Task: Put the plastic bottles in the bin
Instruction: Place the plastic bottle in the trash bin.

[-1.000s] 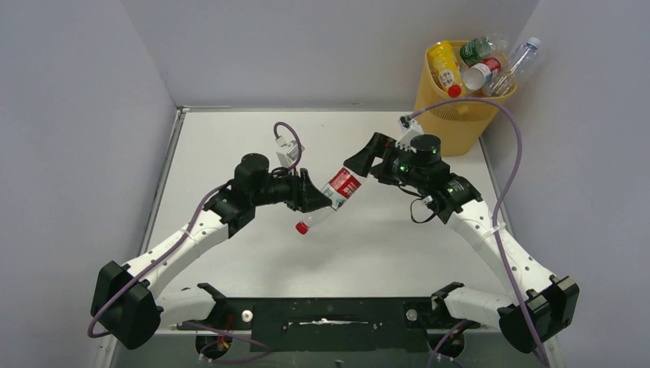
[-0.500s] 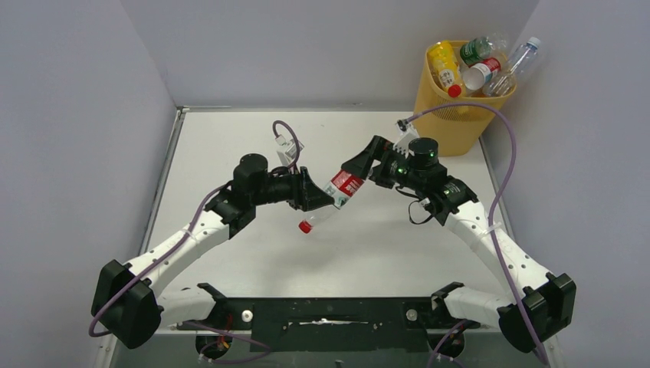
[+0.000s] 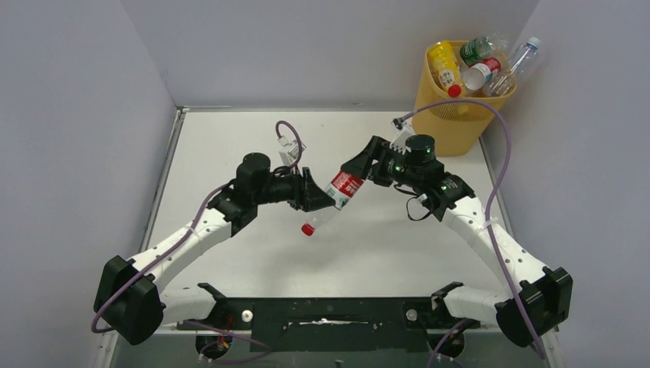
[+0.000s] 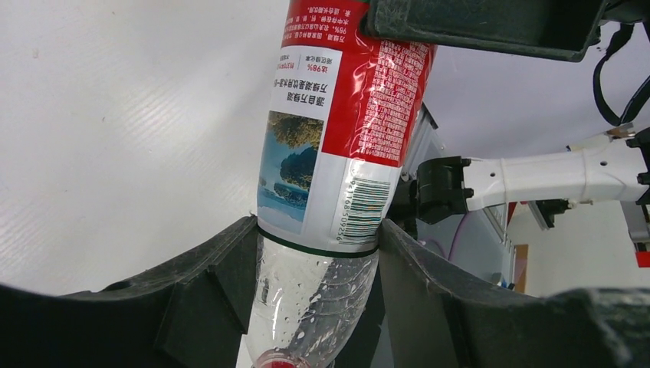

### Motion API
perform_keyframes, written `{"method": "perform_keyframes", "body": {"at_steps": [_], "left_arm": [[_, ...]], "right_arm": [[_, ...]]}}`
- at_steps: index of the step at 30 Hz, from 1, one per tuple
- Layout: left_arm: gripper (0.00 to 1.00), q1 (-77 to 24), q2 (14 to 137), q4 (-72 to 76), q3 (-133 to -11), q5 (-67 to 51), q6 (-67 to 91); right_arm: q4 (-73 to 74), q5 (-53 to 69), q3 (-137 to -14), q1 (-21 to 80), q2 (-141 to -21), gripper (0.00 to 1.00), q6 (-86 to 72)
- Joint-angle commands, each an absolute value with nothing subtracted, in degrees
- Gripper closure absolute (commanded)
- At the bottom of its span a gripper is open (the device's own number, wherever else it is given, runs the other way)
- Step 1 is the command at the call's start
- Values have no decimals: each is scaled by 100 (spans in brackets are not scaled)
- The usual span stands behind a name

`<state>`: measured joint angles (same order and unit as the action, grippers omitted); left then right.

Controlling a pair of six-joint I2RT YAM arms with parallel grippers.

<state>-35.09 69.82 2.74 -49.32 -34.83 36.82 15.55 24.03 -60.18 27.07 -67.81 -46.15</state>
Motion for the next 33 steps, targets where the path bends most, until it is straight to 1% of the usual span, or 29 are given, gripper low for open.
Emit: {"method": "perform_keyframes", "body": {"at_steps": [1,2,3,4,5,9,14,19,22,25,29,33], "left_arm": [[46,-3533,6874,227,-5268,-3512,3453],[43,-3532,6861,170,-5279,-3457,3422],[35,-3533,6852,96,-5294,-3384,3389],[15,-3533,6835,-19,-5327,-3286,3337],[11,-3521,6823,-167,-5376,-3168,3235],[11,-3486,6697,-826,-5671,-2715,2961],[11,-3348,6277,-1329,-5964,-2061,2802],[11,-3069,5882,-1653,-5994,-1677,2694],[11,-2792,5787,-1831,-5911,-1842,2602],[11,-2584,5681,-1952,-5812,-2003,2531],[11,-2476,5570,-2066,-5725,-2037,2425],[11,-2437,5578,-2123,-5697,-2112,2310]], "right_arm": [[1572,2180,-6604,2693,-6791,52,-4385],[1646,2127,-6691,2703,-6798,52,-4337],[1724,2068,-6748,2697,-6788,53,-4289],[1810,1995,-6818,2691,-6788,53,-4240],[1896,1916,-6897,2690,-6785,53,-4185],[2522,1344,-7502,2687,-6900,53,-3765],[3442,364,-8938,2590,-7382,52,-2917],[3861,-453,-10419,2099,-7871,51,-2373],[3696,-797,-10928,1644,-7975,51,-2237],[3275,-1047,-11176,1150,-7943,52,-2171],[2550,-1565,-11219,713,-7846,52,-1944],[1882,-2032,-11157,500,-7904,52,-1598]]}}
